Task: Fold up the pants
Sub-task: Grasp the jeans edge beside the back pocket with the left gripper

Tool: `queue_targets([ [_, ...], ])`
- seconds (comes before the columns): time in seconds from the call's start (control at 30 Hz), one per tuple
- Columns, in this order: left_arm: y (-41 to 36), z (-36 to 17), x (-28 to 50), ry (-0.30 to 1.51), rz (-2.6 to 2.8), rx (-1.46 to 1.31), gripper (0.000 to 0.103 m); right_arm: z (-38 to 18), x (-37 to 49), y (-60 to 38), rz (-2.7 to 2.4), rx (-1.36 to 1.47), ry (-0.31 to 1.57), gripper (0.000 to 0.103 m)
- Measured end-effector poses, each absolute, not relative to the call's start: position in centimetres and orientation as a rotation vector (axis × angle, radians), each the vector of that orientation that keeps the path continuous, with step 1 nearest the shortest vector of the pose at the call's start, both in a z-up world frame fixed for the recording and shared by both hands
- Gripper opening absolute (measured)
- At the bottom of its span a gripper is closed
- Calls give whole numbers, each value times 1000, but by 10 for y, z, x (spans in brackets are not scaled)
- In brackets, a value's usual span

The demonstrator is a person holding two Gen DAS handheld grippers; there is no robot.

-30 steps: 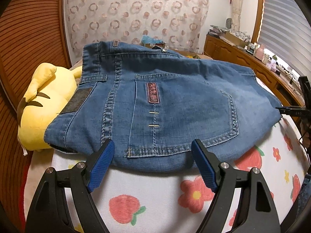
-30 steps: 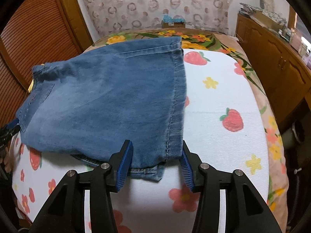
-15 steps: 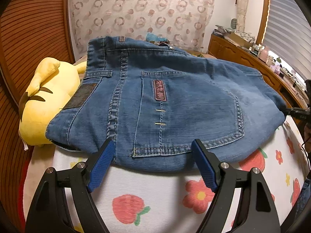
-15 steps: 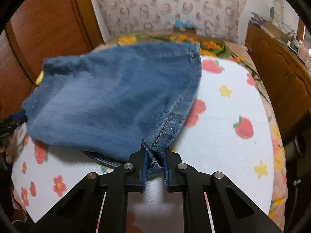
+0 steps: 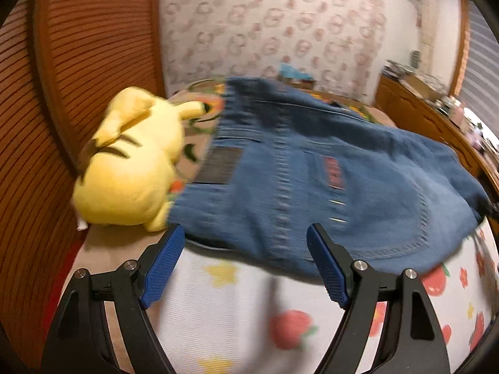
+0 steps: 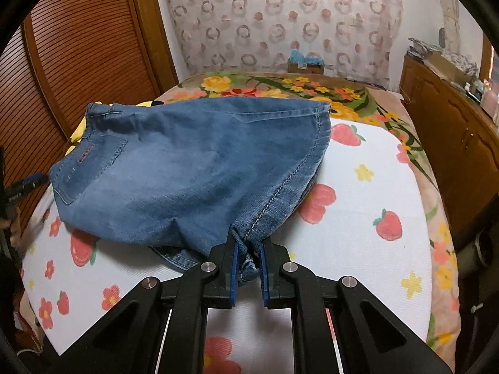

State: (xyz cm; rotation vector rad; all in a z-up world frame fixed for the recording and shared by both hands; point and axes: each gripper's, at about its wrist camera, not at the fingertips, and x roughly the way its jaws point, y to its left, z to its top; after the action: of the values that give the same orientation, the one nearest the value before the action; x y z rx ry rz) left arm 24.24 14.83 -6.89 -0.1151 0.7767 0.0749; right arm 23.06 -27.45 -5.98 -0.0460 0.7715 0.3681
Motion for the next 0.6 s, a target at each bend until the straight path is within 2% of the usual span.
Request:
queue_targets([
  [0.07, 161, -69, 247, 791, 80, -151, 74, -61, 232, -275, 371, -43, 775, 11],
  [0.13, 170, -72, 255, 819, 82, -174, 64, -61, 232, -275, 374, -44, 777, 11],
  [0.17, 171, -74, 257, 825, 87, -179, 63, -59, 235, -275, 375, -44, 779, 11],
  [0.37, 180, -81, 271, 853, 158, -178, 63, -55, 243, -275, 379, -46, 793, 11],
  [0.5, 184, -89, 278, 880, 172, -169, 69, -58, 243, -277, 379, -44, 801, 11],
  [0.6, 183, -94, 282, 901, 155, -164, 70, -60, 243, -278, 380, -42, 808, 11],
])
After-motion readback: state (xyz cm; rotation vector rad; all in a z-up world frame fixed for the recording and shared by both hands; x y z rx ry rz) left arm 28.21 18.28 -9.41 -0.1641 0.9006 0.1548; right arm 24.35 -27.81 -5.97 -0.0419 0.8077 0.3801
